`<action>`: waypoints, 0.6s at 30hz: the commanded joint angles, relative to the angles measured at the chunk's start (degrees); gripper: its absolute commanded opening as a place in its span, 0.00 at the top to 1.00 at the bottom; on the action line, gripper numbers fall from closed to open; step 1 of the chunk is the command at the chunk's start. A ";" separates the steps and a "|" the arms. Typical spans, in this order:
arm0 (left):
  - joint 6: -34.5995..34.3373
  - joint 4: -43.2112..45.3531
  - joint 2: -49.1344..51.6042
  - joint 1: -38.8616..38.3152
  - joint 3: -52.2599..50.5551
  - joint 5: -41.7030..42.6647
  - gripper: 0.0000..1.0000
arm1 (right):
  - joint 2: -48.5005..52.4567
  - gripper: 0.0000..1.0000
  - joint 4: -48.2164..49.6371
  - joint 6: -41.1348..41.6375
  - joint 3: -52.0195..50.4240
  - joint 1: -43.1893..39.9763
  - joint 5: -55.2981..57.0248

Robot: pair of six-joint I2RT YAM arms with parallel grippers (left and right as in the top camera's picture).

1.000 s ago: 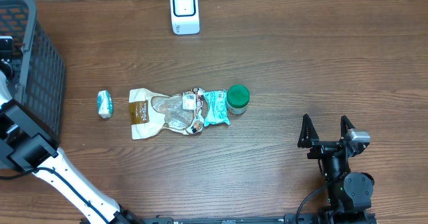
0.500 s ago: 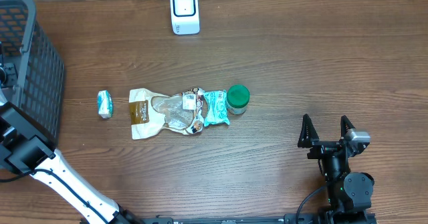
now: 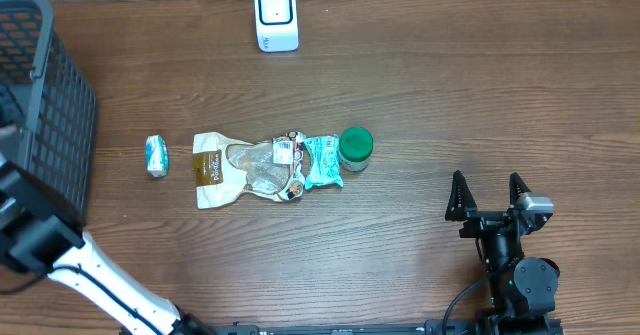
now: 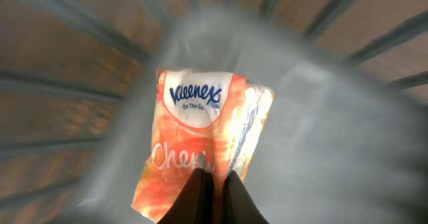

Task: Scan the item barcode
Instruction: 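Carry the orange pack out and release it beside the white pack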

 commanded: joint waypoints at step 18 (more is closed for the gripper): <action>-9.14 -28.83 -36.79 -29.35 -9.99 5.75 0.96 | -0.42 0.00 0.17 -0.09 -0.59 -0.17 0.11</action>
